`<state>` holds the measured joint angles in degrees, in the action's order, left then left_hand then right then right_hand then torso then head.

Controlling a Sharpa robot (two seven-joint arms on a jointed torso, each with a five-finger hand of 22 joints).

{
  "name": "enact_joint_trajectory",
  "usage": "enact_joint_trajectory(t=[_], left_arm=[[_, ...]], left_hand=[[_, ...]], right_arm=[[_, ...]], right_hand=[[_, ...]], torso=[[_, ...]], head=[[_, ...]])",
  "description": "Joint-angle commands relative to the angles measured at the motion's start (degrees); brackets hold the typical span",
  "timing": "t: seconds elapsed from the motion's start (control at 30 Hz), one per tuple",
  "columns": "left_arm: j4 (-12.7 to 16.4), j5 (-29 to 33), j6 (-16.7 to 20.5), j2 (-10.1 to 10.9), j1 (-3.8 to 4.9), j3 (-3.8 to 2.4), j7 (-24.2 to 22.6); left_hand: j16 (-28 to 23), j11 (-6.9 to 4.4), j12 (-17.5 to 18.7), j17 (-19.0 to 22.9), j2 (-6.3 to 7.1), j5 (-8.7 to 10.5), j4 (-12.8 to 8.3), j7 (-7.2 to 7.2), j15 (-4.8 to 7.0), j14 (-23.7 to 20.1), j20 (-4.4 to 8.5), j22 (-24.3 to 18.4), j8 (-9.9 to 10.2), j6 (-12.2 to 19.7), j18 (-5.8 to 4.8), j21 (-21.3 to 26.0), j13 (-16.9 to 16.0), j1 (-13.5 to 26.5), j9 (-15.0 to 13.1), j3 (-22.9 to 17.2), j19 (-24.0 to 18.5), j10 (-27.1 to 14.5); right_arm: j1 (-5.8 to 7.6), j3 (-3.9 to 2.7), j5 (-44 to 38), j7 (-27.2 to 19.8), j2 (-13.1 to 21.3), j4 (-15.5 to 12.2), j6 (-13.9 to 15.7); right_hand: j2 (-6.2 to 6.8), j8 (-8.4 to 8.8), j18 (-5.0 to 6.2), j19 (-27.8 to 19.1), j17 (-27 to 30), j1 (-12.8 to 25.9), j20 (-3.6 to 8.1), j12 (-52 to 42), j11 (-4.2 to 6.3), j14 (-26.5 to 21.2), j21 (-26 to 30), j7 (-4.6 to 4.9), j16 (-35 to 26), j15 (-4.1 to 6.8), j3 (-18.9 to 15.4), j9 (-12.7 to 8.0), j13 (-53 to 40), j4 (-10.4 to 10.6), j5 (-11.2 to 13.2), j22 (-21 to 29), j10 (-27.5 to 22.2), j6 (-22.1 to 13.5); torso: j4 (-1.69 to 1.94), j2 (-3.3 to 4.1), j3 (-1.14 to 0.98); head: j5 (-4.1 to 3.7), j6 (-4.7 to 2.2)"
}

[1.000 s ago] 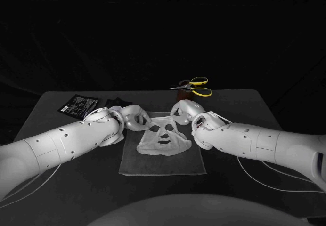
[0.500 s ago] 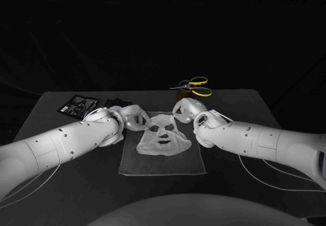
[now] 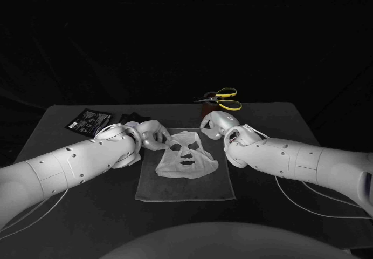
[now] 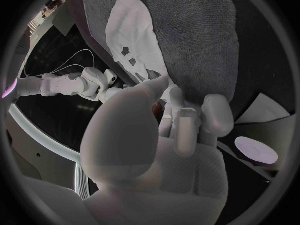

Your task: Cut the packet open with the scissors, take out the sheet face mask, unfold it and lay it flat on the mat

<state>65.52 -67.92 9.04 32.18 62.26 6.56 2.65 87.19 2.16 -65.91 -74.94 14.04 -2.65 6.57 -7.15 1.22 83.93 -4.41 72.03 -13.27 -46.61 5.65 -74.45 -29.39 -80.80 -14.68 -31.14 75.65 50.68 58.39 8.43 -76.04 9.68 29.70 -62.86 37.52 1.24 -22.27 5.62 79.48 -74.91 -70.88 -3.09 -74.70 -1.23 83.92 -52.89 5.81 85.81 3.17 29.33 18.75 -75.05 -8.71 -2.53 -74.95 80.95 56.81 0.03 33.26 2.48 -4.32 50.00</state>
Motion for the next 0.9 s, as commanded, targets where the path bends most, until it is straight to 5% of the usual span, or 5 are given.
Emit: enact_joint_trajectory(t=[0.03, 0.57, 0.9], left_arm=[[-0.1, -0.4, -0.1, 0.0, -0.1, 0.1, 1.1], [0.3, 0.2, 0.5, 0.3, -0.1, 0.09, 0.2], [0.3, 0.2, 0.2, 0.3, -0.1, 0.09, 0.2]], left_hand=[[0.3, 0.14, -0.3, -5.0, -0.29, -0.14, -0.4, -0.43, 0.01, 1.9, -0.03, 0.0, 0.2, 0.2, -0.45, -0.2, -0.1, -0.4, 0.1, 0.1, 0.1, -0.4], [0.3, 0.33, -0.6, -4.9, -0.22, -0.13, -0.3, -0.67, -0.13, 1.9, -0.11, 0.0, 0.3, 0.1, -0.43, -0.1, -0.3, -0.3, 0.1, 0.2, 0.0, -0.5], [0.3, 0.37, -0.6, -4.9, -0.22, -0.13, -0.3, -0.71, -0.16, 1.9, -0.13, 0.0, 0.3, 0.0, -0.44, -0.1, -0.3, -0.3, 0.1, 0.2, 0.0, -0.6]], right_arm=[[0.08, -0.04, -0.6, 0.3, 0.6, -0.8, 0.2], [-0.31, 0.02, 2.8, -1.1, 13.9, -20.0, -3.1], [-1.5, 0.07, 3.4, 0.2, 17.5, -24.5, -6.5]], right_hand=[[0.35, 0.21, 0.63, -0.5, -6.1, 0.2, -0.07, 0.4, 0.08, 4.1, 0.1, 0.09, -0.2, -0.4, 0.3, 0.0, -0.3, -0.1, -0.2, -6.5, -0.4, -0.3], [3.34, 2.09, 0.46, -0.1, -6.9, 5.6, -0.76, -0.8, -0.6, 4.3, -1.1, 0.78, 0.2, -1.04, -2.3, -1.2, -1.4, 3.5, -0.4, -6.8, 0.5, -1.7], [4.68, 3.13, 0.35, 0.2, -7.3, 6.4, -0.97, -1.2, -0.93, 4.4, -1.8, 1.17, 0.4, -1.3, -3.3, -1.8, -1.9, 4.3, -0.4, -6.9, 0.8, -2.3]], torso=[[0.05, 0.02, 0.0], [-0.13, -0.03, -0.07], [-0.1, 0.01, 0.0]], head=[[-0.02, 0.0], [0.31, 0.0], [-0.09, 0.0]])
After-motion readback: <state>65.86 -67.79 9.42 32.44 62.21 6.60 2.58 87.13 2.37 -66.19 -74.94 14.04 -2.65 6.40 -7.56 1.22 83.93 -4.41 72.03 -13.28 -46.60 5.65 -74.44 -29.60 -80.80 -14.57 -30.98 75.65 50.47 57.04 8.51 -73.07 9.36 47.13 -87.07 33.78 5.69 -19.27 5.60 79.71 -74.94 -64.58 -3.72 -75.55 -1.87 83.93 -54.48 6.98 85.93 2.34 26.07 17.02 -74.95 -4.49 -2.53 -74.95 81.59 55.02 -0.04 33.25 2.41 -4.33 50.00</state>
